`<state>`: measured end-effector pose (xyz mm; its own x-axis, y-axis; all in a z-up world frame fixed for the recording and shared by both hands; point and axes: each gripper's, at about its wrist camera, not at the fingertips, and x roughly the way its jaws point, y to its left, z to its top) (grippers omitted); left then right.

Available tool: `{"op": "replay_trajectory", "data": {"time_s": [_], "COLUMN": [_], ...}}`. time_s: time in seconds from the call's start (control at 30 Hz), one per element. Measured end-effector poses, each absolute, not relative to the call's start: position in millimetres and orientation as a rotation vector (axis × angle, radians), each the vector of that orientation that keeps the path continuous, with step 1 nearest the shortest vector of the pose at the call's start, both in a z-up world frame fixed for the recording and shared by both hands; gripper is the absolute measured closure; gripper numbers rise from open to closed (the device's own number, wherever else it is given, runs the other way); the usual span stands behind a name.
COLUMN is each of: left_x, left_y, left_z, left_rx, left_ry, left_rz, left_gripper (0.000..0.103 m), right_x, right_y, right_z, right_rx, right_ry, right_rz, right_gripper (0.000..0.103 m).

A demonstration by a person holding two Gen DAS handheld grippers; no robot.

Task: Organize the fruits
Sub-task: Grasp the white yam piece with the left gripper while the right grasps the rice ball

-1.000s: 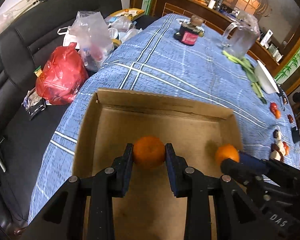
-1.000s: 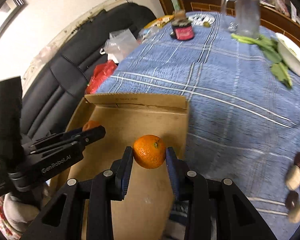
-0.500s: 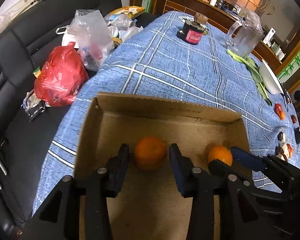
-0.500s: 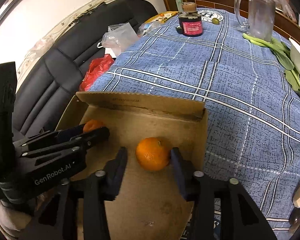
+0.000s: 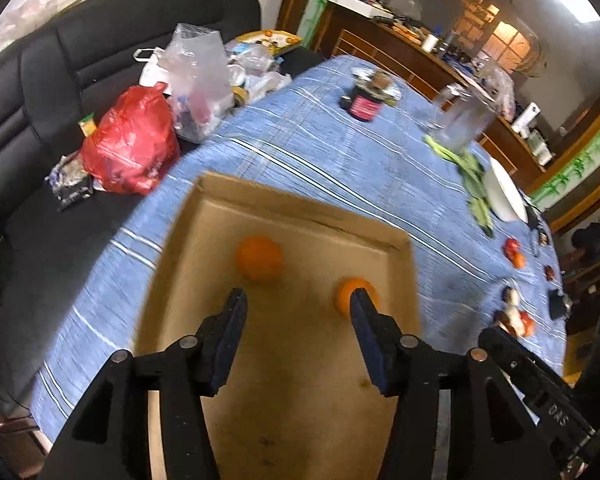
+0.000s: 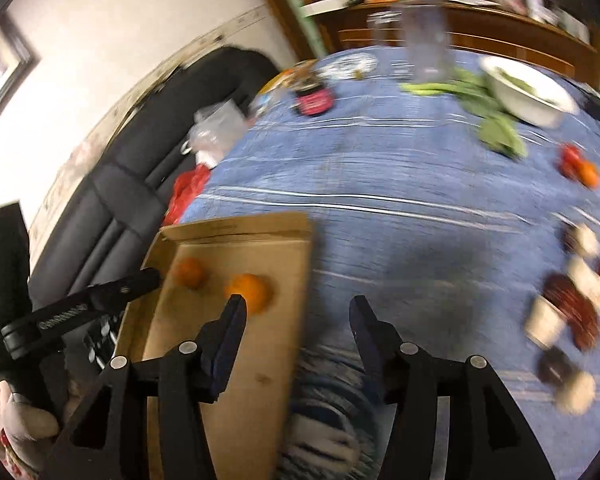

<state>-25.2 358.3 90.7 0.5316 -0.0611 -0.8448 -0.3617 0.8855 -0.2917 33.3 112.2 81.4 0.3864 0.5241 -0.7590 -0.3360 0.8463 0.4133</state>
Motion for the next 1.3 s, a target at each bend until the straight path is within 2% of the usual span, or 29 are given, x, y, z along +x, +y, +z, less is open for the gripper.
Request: {"op": "replay_trajectory", "data": {"time_s": [0.33, 0.5, 0.57, 0.93, 1.3], "left_x": [-31.4, -31.3, -32.5, -27.6, 30.3], "left_y": [256.4, 206.9, 188.4, 146.4, 122.5], "left_z": [113.2, 125.3, 127.5, 101.5, 52.4], "left_rx": [-0.414, -0.366, -0.344, -0.297, -0.284], "left_ry": [1.02, 1.02, 1.022, 1.07, 1.108], "left_rz": [0.05, -0.015, -0.032, -0.051, -0.16], "left_gripper": [0.05, 0.049, 0.045, 0.045, 0.045], "right_x": [-9.2, -25.9, -27.7, -22.9, 3.1], "right_y": [-75.5, -119.2, -126.4, -105.0, -54.3], "right_z": [63.7, 67.5, 68.8, 52.7, 40.6], "right_rx": [0.372, 0.396, 0.388, 0.235, 0.039], "right_ry": [1.054, 1.041, 1.039, 1.078, 1.033], "right_rz": [0.203, 0.174, 0.185, 0.319, 0.374], "right_gripper": [0.045, 0.045, 0.045, 0.045, 0.045]}}
